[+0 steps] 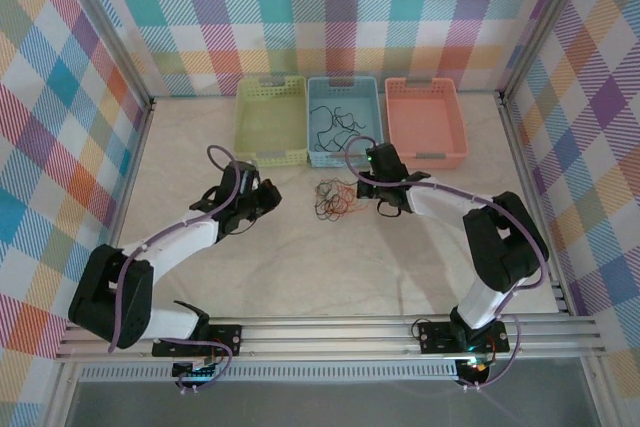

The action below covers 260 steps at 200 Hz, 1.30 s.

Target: Untangle the cables

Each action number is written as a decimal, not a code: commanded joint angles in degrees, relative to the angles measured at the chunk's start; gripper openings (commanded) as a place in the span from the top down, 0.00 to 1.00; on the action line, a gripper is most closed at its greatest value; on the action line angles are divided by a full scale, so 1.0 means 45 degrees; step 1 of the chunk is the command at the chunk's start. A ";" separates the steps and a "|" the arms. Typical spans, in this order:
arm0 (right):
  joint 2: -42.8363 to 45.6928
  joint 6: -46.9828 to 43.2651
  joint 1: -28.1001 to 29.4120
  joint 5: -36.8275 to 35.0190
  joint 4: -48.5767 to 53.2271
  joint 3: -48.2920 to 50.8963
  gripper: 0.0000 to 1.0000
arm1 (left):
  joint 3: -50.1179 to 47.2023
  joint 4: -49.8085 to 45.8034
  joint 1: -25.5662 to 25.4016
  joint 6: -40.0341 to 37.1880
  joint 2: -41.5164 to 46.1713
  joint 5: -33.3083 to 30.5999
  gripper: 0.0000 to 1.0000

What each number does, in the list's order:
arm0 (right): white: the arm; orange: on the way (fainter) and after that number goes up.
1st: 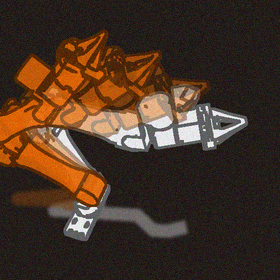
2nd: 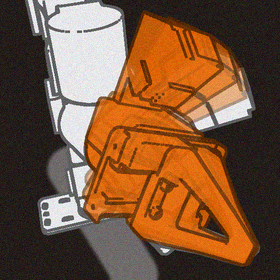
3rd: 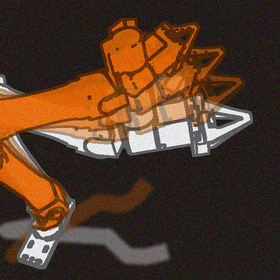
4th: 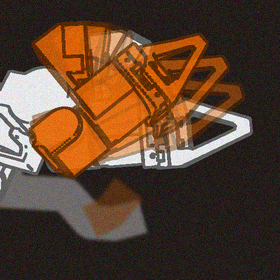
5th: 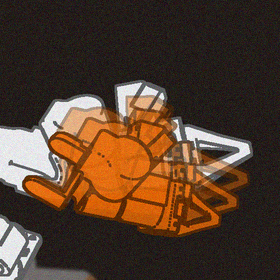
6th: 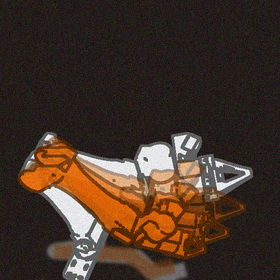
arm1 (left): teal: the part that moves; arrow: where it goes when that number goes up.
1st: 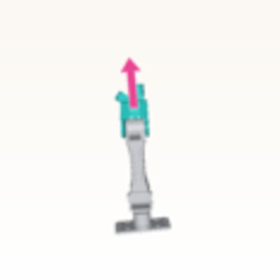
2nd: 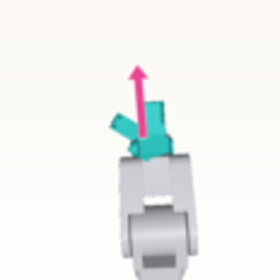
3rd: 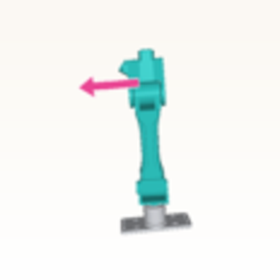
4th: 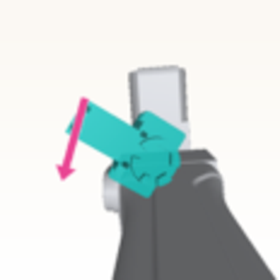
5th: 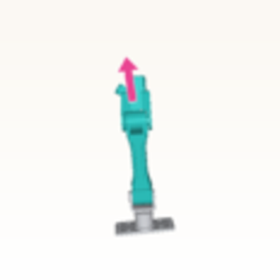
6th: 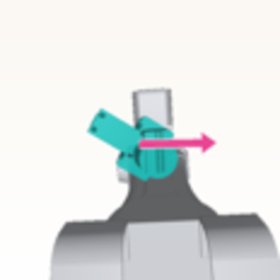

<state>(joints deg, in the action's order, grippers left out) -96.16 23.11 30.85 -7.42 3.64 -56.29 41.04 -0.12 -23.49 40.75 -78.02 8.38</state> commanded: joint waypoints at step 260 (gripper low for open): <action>-0.0800 -0.1626 0.1054 0.2900 -0.0228 -0.1241 1.00 | 0.2617 -0.1627 -0.1226 -0.1600 -0.3197 0.1835 0.68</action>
<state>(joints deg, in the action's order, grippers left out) -98.98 16.60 35.29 6.48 1.61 -59.86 50.94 -5.43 -28.10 34.81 -91.77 15.64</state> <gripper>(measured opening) 0.063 0.315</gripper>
